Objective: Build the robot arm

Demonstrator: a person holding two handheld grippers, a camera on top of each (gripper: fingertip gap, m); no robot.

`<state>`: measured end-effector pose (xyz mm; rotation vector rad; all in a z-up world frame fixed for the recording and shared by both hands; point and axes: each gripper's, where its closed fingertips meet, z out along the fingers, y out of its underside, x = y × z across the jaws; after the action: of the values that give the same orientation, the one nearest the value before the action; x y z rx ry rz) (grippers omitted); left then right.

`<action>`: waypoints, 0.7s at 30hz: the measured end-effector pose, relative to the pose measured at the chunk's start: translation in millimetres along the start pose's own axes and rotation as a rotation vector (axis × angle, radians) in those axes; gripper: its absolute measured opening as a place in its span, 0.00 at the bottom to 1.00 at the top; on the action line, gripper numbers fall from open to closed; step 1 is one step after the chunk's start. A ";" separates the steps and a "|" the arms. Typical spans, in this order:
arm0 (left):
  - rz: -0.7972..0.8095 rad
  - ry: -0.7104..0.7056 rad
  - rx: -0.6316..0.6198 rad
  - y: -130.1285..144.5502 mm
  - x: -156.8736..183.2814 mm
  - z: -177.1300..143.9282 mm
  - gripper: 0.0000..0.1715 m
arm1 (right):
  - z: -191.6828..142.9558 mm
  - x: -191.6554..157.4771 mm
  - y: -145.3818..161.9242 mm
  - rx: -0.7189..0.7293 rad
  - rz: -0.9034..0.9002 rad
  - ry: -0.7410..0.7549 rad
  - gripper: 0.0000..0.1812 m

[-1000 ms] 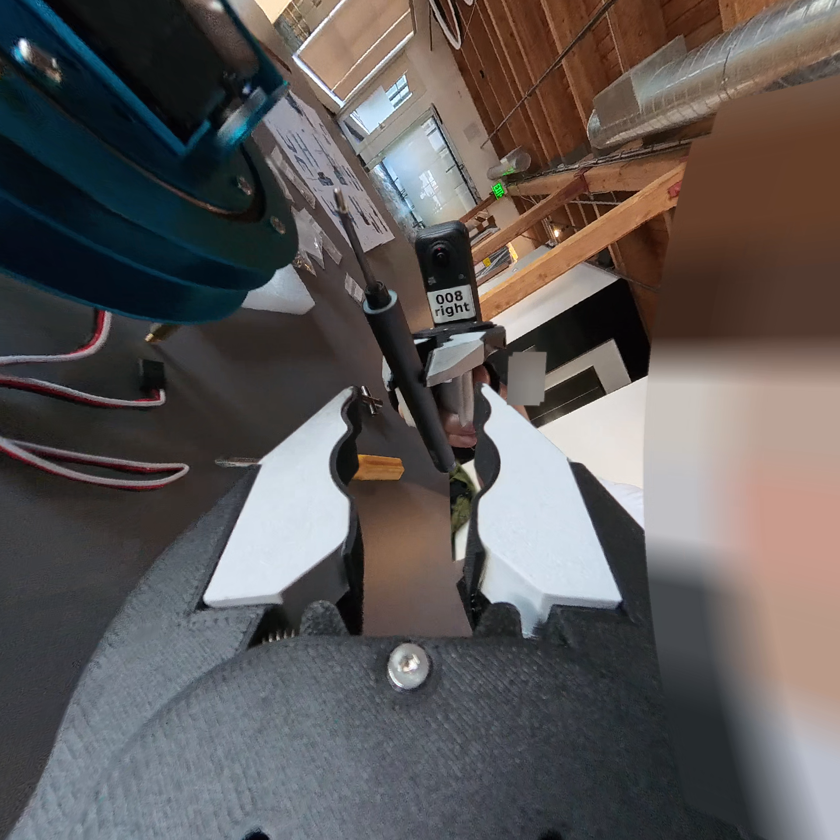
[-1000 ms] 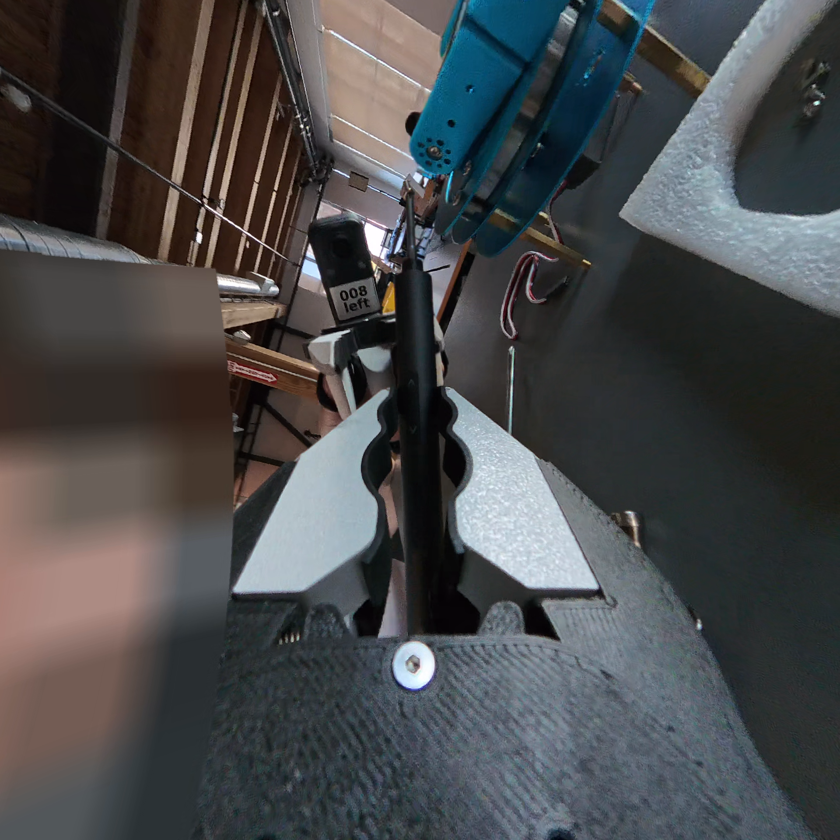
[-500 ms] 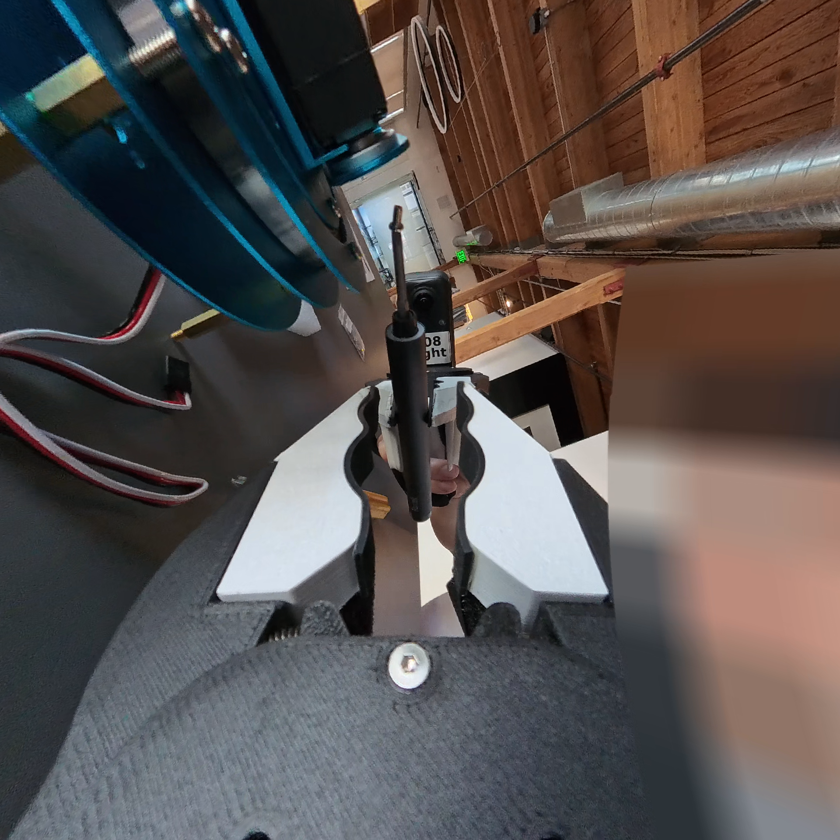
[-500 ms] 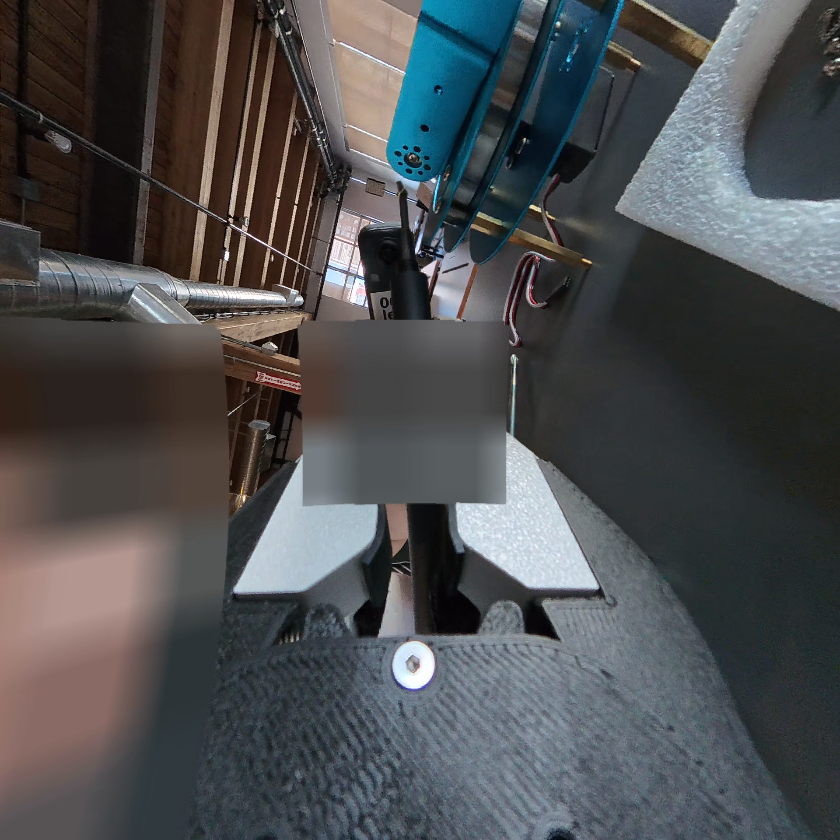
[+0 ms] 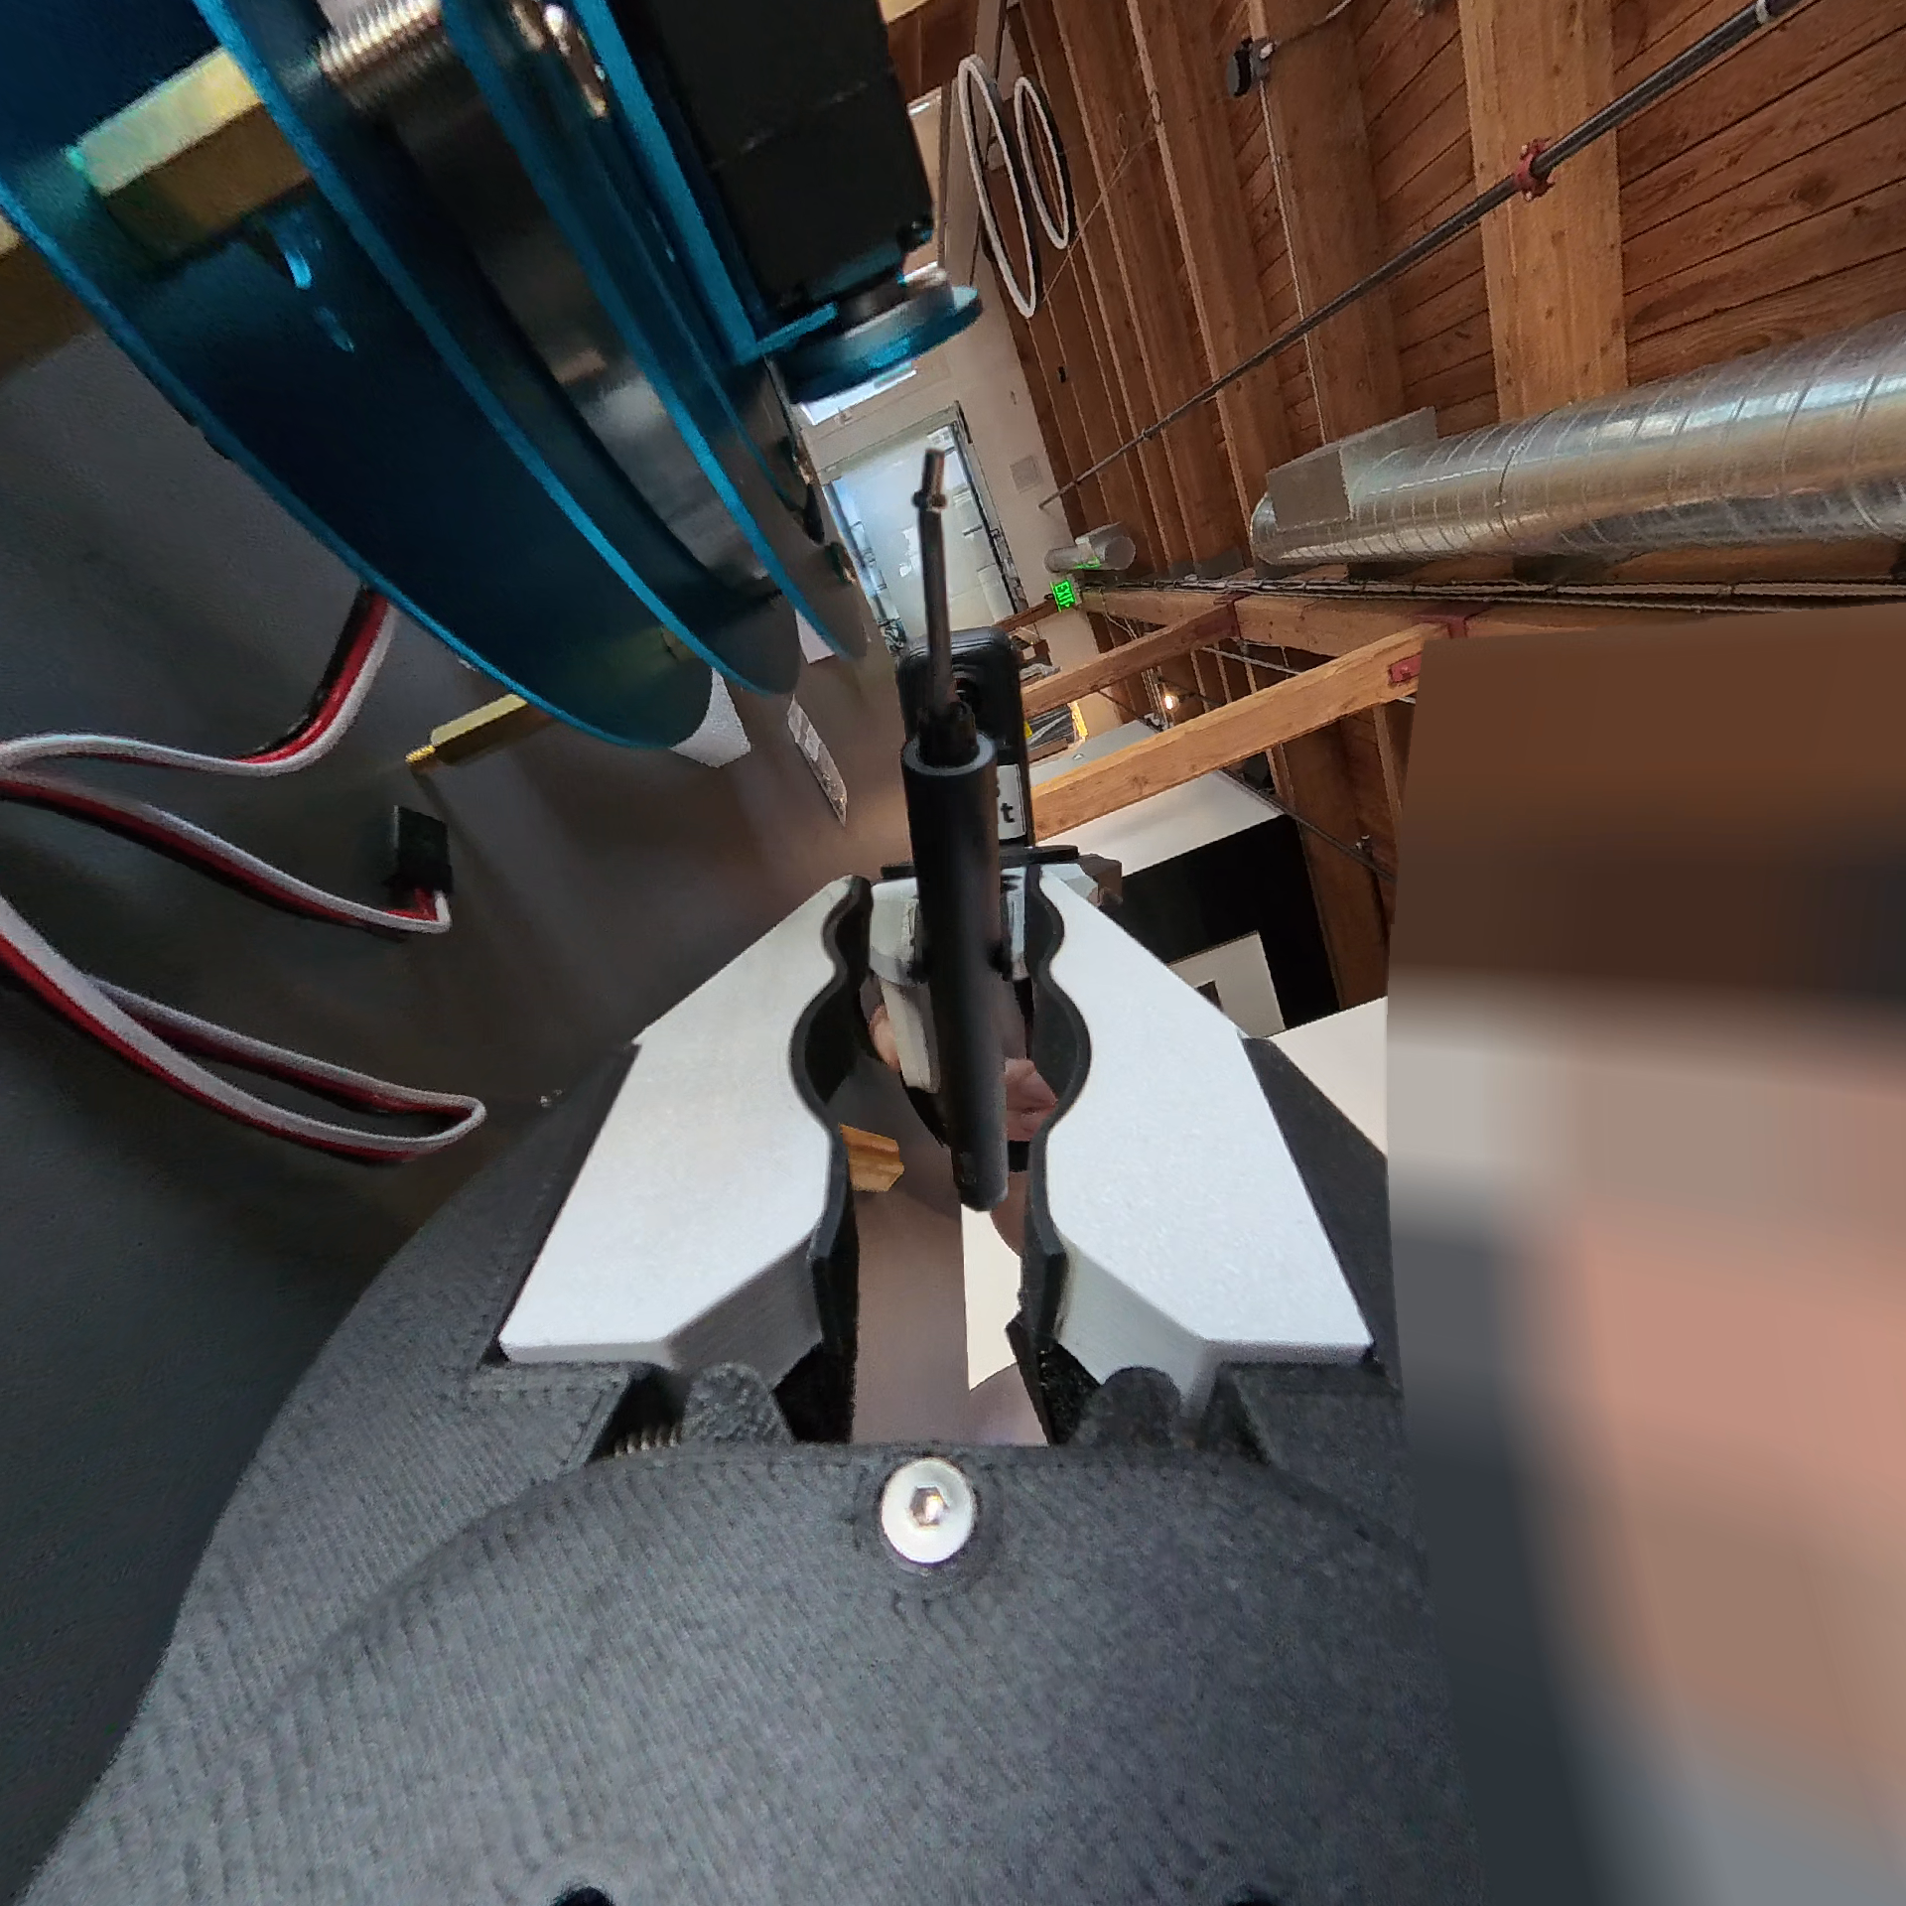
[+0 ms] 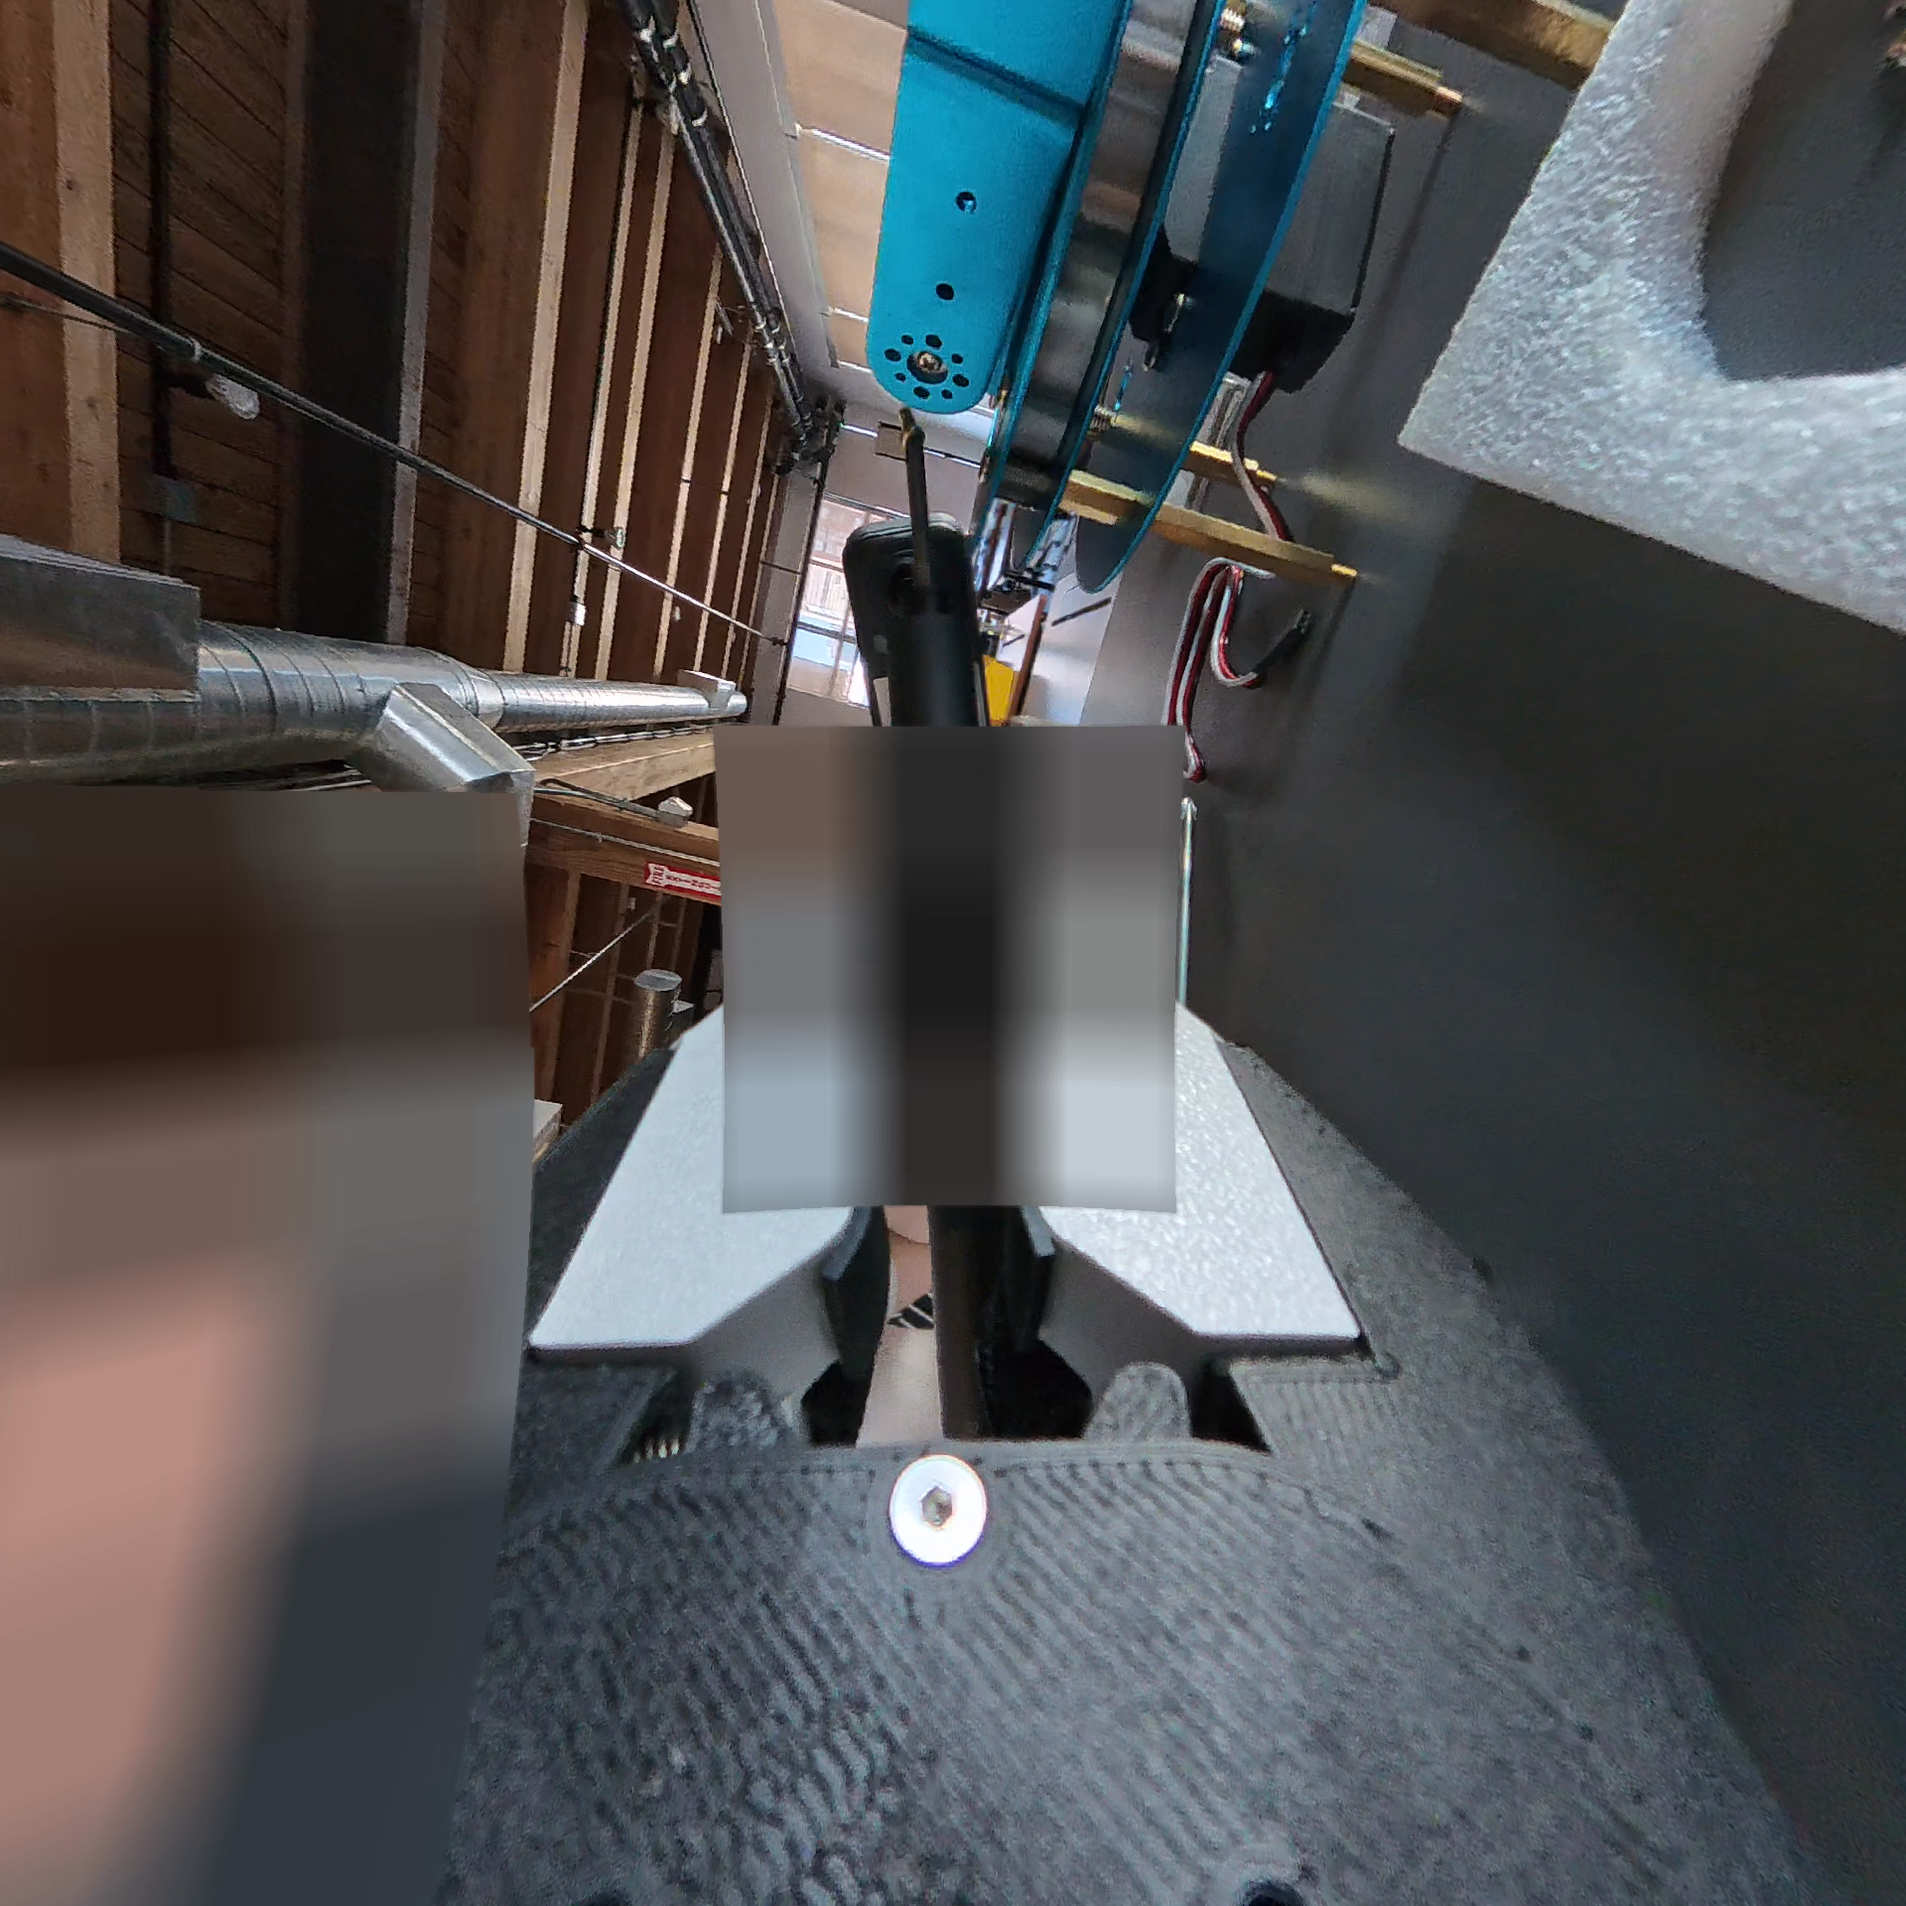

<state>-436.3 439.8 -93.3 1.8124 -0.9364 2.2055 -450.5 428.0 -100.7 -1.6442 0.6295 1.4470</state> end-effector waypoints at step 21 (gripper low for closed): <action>-0.148 0.102 0.018 -8.4 -3.5 -2.5 0.09 | 9.8 1.7 -4.5 -0.012 0.116 -0.038 0.08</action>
<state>-433.5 448.8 -93.5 1.6990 -0.7403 2.1981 -451.9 438.8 -100.9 -1.6081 0.7058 1.5643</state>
